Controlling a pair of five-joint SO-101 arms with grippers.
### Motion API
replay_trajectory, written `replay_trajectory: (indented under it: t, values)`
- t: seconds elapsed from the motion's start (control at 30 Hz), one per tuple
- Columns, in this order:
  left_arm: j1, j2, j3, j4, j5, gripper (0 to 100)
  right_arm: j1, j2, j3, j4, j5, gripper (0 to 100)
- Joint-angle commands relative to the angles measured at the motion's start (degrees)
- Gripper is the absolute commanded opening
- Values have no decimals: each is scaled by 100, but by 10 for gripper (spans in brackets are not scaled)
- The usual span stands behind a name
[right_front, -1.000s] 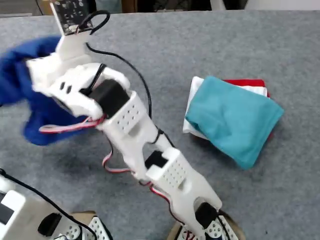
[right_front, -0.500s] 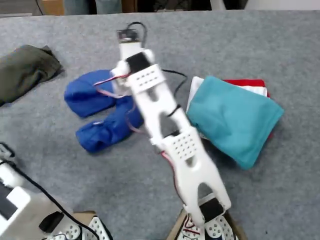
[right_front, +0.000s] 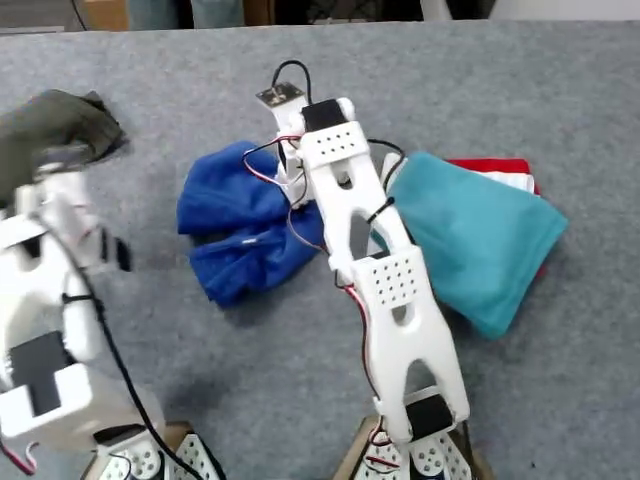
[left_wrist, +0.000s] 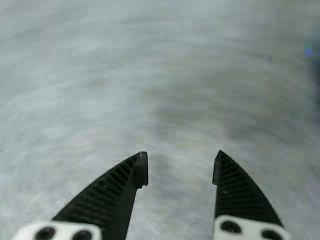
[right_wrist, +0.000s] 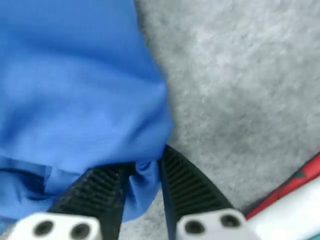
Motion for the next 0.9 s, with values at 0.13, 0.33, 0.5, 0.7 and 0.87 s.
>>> replay_trajectory:
  t: [0.13, 0.33, 0.5, 0.7, 0.87]
  values:
    - [1323, -97, -673, 1187, -1451, 230, 378, 374, -66, -949, 53, 15]
    - [1780, -88, -1420, 1908, -1670, 230, 378, 681, -295, -993, 0, 15]
    - [2273, -88, -1824, 2321, -554, 230, 378, 796, -391, -985, 0, 15]
    - [2712, -88, -2932, 3130, 651, 230, 378, 813, -391, -985, 0, 15]
    - [3196, -26, -3099, 3033, 1231, 159, 378, 813, -391, -985, 0, 15]
